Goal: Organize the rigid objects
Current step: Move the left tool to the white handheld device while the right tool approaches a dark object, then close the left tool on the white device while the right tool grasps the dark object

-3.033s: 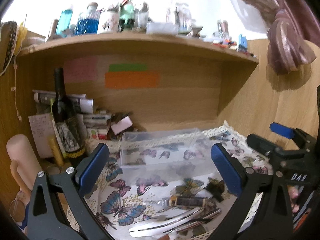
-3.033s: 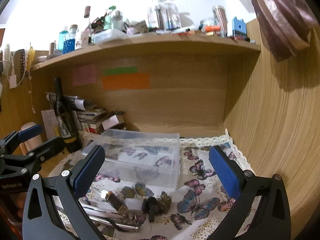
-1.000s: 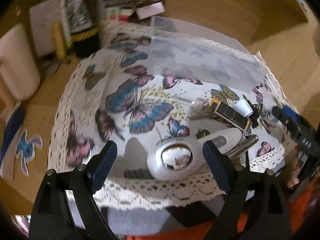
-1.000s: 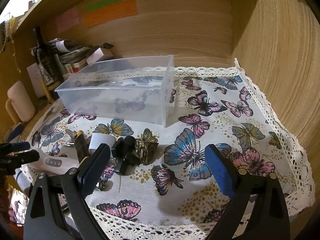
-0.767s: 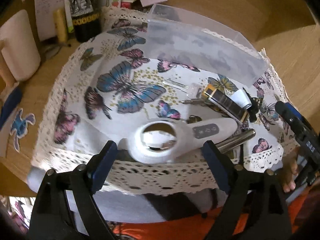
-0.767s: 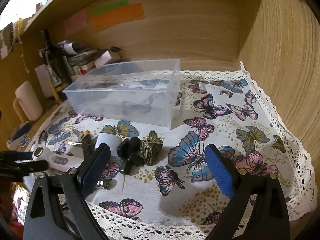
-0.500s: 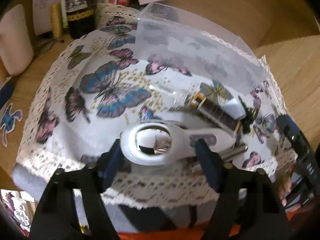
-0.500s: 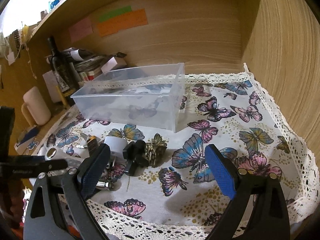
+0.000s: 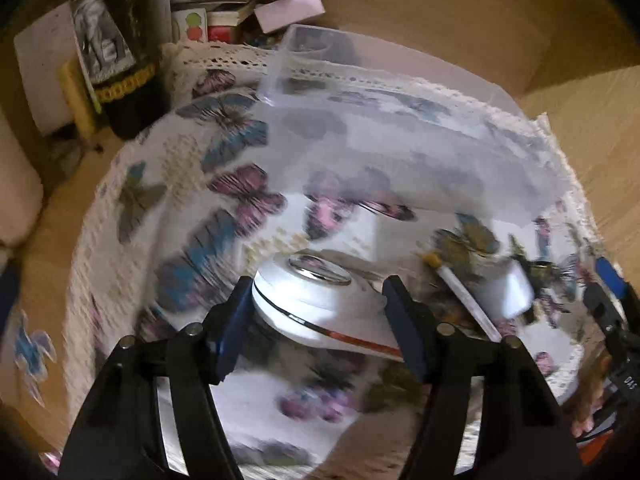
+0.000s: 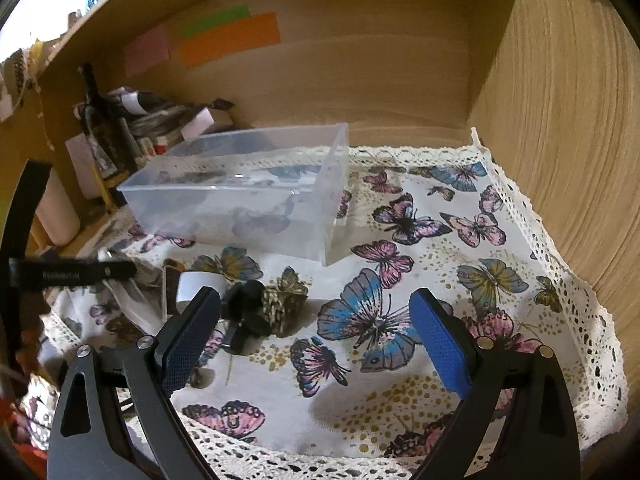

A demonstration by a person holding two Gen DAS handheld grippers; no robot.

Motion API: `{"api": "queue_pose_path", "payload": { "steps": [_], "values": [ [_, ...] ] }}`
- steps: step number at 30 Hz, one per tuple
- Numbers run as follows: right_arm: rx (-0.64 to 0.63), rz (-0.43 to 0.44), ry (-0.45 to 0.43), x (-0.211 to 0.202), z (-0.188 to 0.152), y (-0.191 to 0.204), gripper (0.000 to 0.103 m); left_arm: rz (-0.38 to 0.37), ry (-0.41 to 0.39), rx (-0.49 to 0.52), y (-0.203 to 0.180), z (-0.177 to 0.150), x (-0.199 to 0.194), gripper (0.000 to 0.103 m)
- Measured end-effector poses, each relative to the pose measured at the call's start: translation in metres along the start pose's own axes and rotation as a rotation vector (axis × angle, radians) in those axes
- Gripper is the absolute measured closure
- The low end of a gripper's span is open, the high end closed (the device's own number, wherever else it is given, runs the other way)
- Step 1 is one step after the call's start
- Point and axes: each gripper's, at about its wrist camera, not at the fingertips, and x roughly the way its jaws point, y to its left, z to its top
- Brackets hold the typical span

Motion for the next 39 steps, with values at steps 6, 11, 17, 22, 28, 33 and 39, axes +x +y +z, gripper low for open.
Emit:
{"api": "queue_pose_path", "payload": {
  "steps": [6,11,17,22,28,33,39],
  "values": [
    [0.004,-0.025,0.038,0.011,0.003,0.000,0.010,-0.011,0.052,0.030,0.011,0.009,0.003,0.038],
    [0.013,-0.029,0.081,0.021,0.002,0.000,0.021,-0.066,0.060,0.057,0.002,-0.010,-0.006,0.021],
    [0.008,-0.024,0.143,0.034,-0.001,0.003,0.032,-0.093,0.077,0.023,0.004,-0.025,-0.003,0.016],
    [0.007,-0.009,0.156,0.037,-0.002,0.006,0.038,-0.097,0.062,0.004,0.004,-0.026,-0.002,0.016],
    [0.039,0.010,0.179,0.043,-0.001,0.003,0.049,-0.113,0.033,0.039,-0.001,-0.006,0.011,0.040],
    [0.055,0.019,0.189,0.047,0.001,0.004,0.053,-0.099,0.029,0.123,-0.015,0.014,0.024,0.043],
    [0.054,0.025,0.209,0.055,0.001,0.011,0.054,-0.055,0.015,0.264,-0.030,0.012,0.030,0.045]
  ]
}}
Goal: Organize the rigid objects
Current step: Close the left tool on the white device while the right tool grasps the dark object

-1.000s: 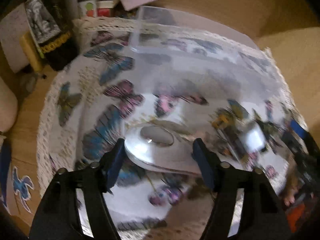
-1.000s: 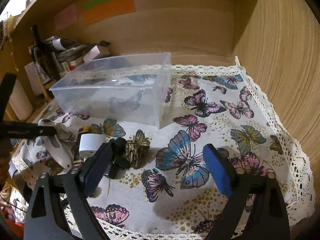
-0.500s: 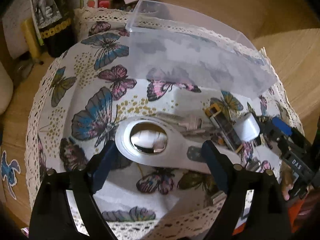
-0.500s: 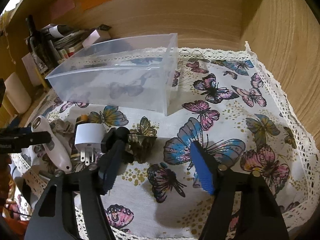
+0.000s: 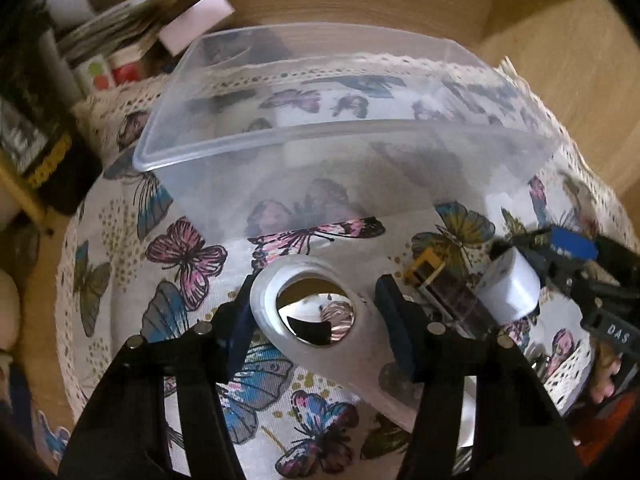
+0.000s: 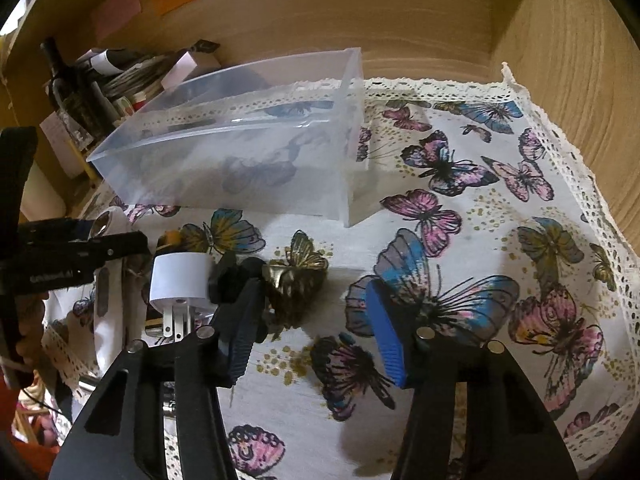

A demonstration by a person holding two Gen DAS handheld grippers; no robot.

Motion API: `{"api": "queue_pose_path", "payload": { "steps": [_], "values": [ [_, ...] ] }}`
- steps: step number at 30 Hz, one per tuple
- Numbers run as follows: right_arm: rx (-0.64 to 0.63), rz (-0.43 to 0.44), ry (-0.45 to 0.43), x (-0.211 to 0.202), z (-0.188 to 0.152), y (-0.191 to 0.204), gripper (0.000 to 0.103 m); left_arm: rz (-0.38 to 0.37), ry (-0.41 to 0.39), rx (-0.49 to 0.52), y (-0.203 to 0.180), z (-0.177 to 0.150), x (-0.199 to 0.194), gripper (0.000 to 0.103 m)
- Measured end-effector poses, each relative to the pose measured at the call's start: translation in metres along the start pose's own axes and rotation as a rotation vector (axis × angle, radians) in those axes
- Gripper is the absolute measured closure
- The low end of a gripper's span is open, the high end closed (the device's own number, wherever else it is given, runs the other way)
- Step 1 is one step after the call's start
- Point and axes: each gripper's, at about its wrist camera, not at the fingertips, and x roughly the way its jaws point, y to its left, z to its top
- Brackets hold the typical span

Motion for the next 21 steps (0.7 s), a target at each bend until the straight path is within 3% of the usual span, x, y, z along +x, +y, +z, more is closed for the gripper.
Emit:
{"api": "queue_pose_path", "payload": {
  "steps": [4,10,16,21],
  "values": [
    [-0.001,0.005,0.002,0.001,0.000,0.001,0.058,-0.005,0.009,-0.040,0.008,-0.005,-0.003,0.040],
    [-0.013,0.011,0.004,0.004,0.002,0.004,0.064,-0.002,0.009,-0.065,0.013,-0.019,-0.010,0.017],
    [-0.022,0.017,0.001,0.005,0.002,0.007,0.070,-0.010,0.016,-0.130,0.023,-0.030,-0.016,0.017],
    [-0.039,0.015,-0.009,0.005,0.001,0.011,0.074,0.011,0.012,-0.120,0.023,-0.037,-0.022,0.017]
  ]
}}
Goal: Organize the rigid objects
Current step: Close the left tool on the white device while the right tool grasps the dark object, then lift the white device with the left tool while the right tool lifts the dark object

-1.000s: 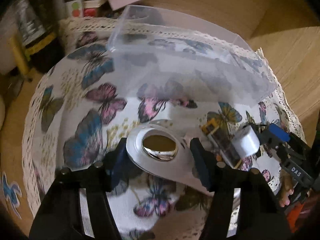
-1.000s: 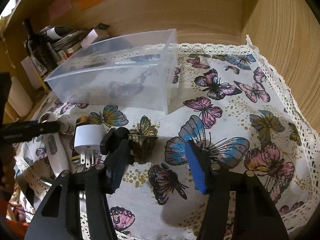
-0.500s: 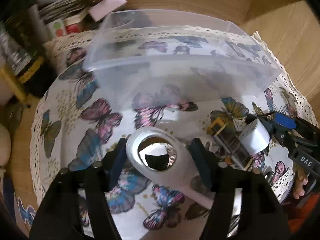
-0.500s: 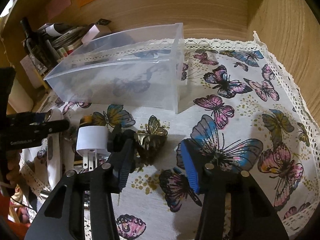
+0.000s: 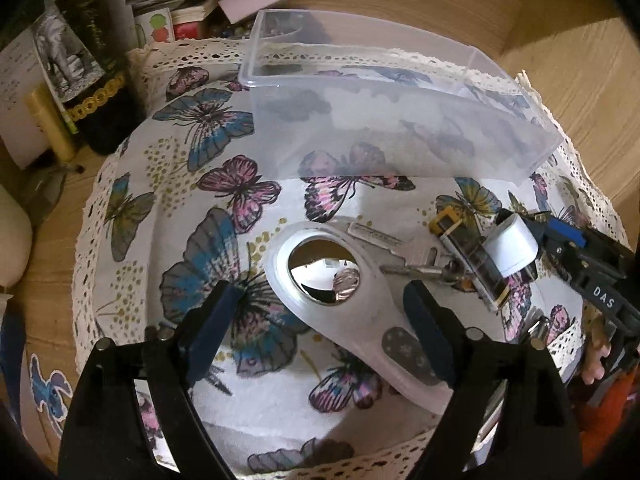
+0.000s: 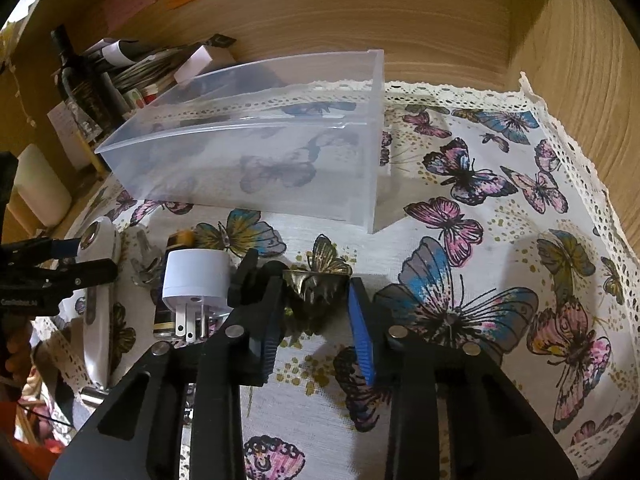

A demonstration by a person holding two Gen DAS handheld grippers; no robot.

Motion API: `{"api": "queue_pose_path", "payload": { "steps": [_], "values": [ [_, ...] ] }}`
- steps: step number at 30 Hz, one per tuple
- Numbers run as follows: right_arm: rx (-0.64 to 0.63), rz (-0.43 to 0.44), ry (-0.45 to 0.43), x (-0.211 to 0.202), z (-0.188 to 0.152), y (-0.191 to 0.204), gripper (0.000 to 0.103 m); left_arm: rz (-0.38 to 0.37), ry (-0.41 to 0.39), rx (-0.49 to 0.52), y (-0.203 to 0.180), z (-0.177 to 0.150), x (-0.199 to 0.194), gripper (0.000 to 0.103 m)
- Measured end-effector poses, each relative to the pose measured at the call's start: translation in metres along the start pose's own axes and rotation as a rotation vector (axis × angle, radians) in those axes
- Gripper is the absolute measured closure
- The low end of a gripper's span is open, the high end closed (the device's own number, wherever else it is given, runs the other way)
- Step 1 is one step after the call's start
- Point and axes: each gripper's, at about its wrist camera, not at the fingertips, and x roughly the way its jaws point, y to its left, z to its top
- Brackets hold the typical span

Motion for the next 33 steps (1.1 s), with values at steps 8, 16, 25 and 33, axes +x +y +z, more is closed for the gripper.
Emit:
{"api": "queue_pose_path", "payload": {
  "steps": [8,16,25,33],
  "values": [
    [0.001,0.008,-0.007,0.001,0.000,0.000,0.074,0.080,-0.080,-0.061,0.030,0.002,-0.026,0.014],
    [-0.008,0.001,-0.015,0.000,0.000,0.001,0.074,-0.034,0.032,-0.114,0.023,-0.014,-0.010,0.013],
    [0.013,0.025,0.007,0.001,0.000,-0.003,0.074,-0.007,-0.019,-0.079,0.002,-0.003,0.005,0.036],
    [0.020,0.010,-0.019,-0.003,-0.002,-0.002,0.074,0.022,-0.069,0.013,-0.003,0.014,0.010,0.063]
  ]
}}
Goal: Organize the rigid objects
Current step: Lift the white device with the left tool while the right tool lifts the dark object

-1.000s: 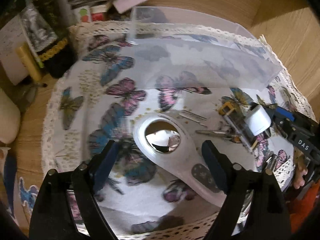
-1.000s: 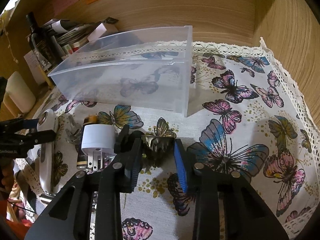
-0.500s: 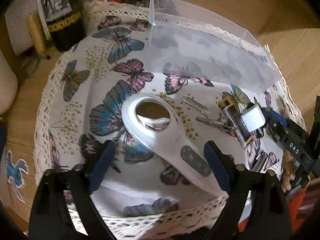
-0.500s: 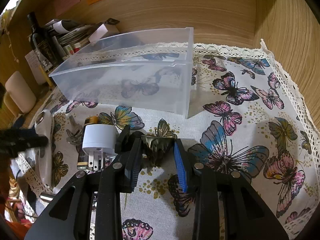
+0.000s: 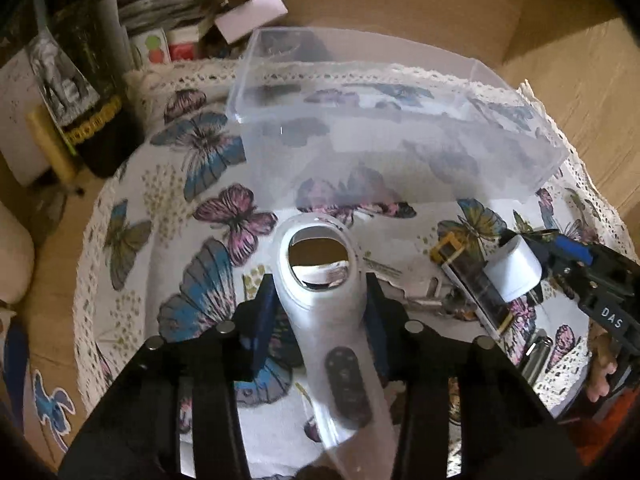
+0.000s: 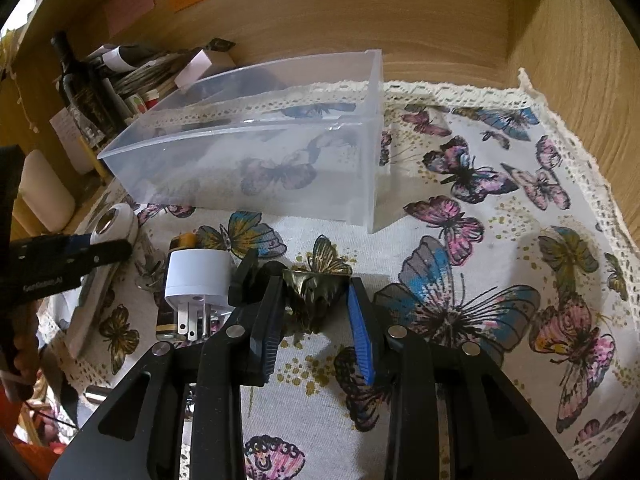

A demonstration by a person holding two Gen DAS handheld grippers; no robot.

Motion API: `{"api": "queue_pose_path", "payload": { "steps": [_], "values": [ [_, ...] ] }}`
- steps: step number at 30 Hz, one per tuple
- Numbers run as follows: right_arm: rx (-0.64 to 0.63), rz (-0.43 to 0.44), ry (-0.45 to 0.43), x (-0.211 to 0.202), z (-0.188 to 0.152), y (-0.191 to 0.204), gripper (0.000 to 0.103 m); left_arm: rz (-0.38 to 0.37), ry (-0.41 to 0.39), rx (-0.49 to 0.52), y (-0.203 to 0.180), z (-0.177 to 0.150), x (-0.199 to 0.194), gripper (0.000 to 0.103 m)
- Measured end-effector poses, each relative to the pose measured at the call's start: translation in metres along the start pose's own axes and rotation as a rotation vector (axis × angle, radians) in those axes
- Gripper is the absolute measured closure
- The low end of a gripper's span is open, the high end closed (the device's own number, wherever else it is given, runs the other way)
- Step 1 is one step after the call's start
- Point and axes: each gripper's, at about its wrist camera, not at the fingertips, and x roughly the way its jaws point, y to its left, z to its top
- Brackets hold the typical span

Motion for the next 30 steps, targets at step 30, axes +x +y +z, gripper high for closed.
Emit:
{"api": "queue_pose_path", "payload": {
  "steps": [30],
  "values": [
    [-0.069,-0.026,-0.307,-0.065,0.077,0.031,0.074,-0.143,-0.450,-0.008,0.008,0.071,-0.118,0.065]
  ]
}}
